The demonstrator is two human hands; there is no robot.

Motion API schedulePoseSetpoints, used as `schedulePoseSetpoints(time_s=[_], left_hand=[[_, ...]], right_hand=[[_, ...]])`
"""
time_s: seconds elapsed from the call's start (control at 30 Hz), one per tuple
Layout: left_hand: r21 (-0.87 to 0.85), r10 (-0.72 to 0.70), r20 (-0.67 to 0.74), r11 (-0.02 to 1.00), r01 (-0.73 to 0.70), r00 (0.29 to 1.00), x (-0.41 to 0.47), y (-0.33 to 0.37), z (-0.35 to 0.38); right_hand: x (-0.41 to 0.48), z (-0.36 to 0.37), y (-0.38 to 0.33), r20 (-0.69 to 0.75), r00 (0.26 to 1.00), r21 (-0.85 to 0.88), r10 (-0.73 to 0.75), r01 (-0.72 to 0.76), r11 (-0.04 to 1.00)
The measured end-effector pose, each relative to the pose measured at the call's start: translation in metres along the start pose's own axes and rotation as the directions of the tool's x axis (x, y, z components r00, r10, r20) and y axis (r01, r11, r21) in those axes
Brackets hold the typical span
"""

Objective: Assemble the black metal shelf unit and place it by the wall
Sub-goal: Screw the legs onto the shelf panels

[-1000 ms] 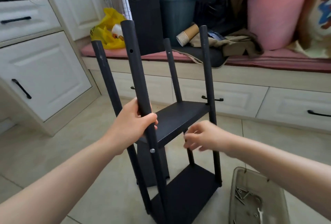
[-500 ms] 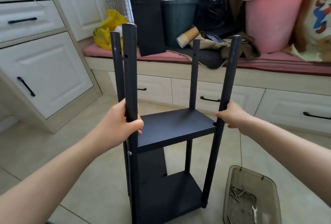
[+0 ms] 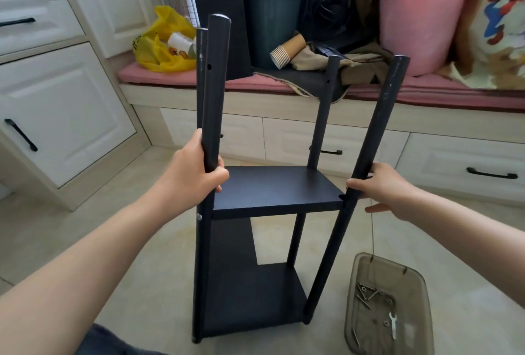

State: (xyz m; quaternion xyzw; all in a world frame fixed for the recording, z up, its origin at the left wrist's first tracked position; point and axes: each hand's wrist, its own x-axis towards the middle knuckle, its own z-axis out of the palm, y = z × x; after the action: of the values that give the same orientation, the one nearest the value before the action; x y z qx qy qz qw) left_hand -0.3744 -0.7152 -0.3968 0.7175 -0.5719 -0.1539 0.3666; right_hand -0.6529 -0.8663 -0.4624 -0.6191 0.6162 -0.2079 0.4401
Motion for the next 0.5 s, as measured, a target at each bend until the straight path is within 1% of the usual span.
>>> schedulePoseSetpoints(time_s=[0.07, 0.13, 0.3, 0.5], left_hand=[[0.007, 0.019, -0.011, 1.0, -0.019, 1.0, 0.007, 0.002, 0.004], [0.014, 0.03, -0.018, 0.999, -0.03, 0.999, 0.014, 0.004, 0.009], [-0.008, 0.055, -0.002, 0.998, -0.055, 0.998, 0.028, 0.009, 0.027], [-0.058, 0.092, 0.018, 0.994, -0.091, 0.996, 0.039, 0.02, 0.051]], right_hand=[[-0.008, -0.009, 0.007, 0.038, 0.999, 0.066, 0.028, -0.03, 0.997], [-0.016, -0.017, 0.013, 0.049, 0.998, 0.083, 0.035, -0.039, 0.996], [-0.032, -0.037, 0.03, -0.012, 1.0, 0.099, 0.003, -0.002, 0.995], [-0.046, -0.058, 0.049, -0.07, 0.998, 0.122, 0.01, -0.001, 0.993]])
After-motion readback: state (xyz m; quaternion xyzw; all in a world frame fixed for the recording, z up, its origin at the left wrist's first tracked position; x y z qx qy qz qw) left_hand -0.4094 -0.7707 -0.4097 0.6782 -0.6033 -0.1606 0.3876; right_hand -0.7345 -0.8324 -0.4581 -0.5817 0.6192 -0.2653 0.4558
